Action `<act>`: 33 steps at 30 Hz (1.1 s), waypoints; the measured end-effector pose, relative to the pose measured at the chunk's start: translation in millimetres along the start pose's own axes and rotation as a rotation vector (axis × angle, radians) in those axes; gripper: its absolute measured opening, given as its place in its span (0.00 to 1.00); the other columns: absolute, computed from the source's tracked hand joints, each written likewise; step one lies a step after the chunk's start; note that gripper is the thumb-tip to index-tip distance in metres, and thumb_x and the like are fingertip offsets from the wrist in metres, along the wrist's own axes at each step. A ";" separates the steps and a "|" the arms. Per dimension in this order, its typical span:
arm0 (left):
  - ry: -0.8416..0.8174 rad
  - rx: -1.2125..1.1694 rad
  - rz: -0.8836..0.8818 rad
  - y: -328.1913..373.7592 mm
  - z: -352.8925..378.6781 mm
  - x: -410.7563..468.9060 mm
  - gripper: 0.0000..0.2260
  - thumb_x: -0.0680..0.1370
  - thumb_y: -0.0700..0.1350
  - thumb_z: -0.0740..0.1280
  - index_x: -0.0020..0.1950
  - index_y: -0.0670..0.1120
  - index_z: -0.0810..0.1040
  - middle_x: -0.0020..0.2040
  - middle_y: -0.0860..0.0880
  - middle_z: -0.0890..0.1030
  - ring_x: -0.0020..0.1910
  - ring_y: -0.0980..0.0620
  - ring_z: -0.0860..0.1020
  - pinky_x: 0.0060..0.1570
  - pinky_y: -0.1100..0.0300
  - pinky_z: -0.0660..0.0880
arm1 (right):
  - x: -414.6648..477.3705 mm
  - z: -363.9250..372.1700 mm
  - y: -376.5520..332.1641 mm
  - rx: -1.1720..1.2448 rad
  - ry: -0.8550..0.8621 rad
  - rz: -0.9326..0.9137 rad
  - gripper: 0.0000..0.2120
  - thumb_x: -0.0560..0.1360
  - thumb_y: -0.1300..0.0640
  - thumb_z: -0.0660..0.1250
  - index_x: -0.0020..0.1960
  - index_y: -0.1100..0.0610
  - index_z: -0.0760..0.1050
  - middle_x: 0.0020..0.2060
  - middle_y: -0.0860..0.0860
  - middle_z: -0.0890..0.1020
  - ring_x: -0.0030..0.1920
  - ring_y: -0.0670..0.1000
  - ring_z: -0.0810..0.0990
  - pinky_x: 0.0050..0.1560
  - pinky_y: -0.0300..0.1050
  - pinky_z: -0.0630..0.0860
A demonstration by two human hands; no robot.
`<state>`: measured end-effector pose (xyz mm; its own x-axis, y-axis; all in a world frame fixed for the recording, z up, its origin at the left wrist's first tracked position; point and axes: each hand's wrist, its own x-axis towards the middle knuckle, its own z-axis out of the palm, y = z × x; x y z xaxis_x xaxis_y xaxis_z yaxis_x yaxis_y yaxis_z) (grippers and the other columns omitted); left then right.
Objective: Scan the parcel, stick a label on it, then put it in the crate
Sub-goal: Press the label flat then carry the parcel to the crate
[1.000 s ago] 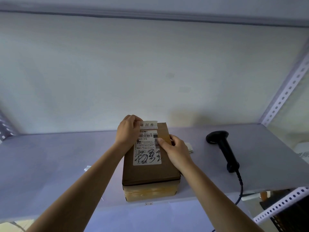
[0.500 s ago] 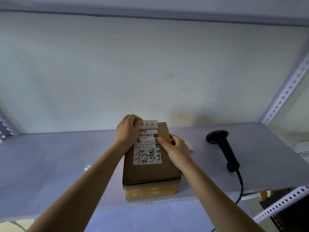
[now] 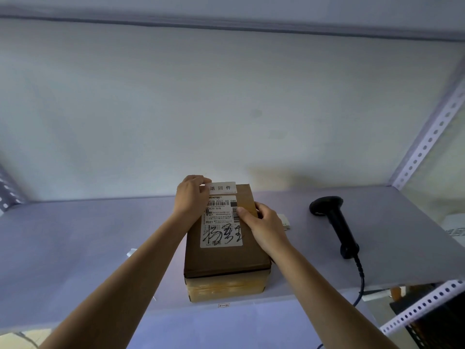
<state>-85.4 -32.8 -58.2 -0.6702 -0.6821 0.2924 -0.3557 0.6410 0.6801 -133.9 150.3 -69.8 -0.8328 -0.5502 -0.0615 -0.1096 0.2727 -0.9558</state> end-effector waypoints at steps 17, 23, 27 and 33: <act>-0.464 -0.699 -0.585 -5.7 -30.8 -76.9 0.17 0.77 0.50 0.66 0.59 0.39 0.79 0.48 0.42 0.86 0.45 0.45 0.84 0.44 0.54 0.82 | 0.4 3.5 2.2 0.004 0.056 0.001 0.16 0.72 0.42 0.69 0.56 0.50 0.79 0.46 0.45 0.85 0.44 0.46 0.83 0.40 0.40 0.78; -0.464 -0.905 -0.527 2.5 -39.3 -97.2 0.19 0.77 0.45 0.67 0.67 0.44 0.70 0.56 0.40 0.83 0.46 0.47 0.84 0.42 0.56 0.81 | -11.7 2.6 -4.4 -0.036 0.104 -0.078 0.11 0.74 0.44 0.68 0.53 0.46 0.78 0.43 0.41 0.83 0.42 0.41 0.81 0.37 0.36 0.74; -0.462 -0.932 -0.446 12.6 -45.6 -101.1 0.18 0.77 0.43 0.67 0.66 0.46 0.71 0.55 0.41 0.84 0.42 0.49 0.85 0.36 0.59 0.82 | -27.8 -2.8 -8.7 -0.002 0.178 -0.141 0.06 0.74 0.46 0.69 0.50 0.43 0.77 0.40 0.37 0.82 0.36 0.29 0.78 0.31 0.23 0.70; -0.517 -0.964 -0.341 44.6 -36.7 -106.3 0.16 0.77 0.43 0.67 0.64 0.48 0.73 0.53 0.44 0.84 0.39 0.52 0.86 0.32 0.61 0.81 | -49.7 -35.1 -12.0 0.037 0.320 -0.170 0.07 0.73 0.46 0.69 0.50 0.44 0.78 0.45 0.42 0.84 0.46 0.43 0.82 0.47 0.42 0.77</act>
<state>-6.1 55.5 -34.2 -0.9016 -0.3996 -0.1655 -0.0724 -0.2377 0.9686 -110.3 202.1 -45.2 -0.9326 -0.3089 0.1869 -0.2465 0.1664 -0.9548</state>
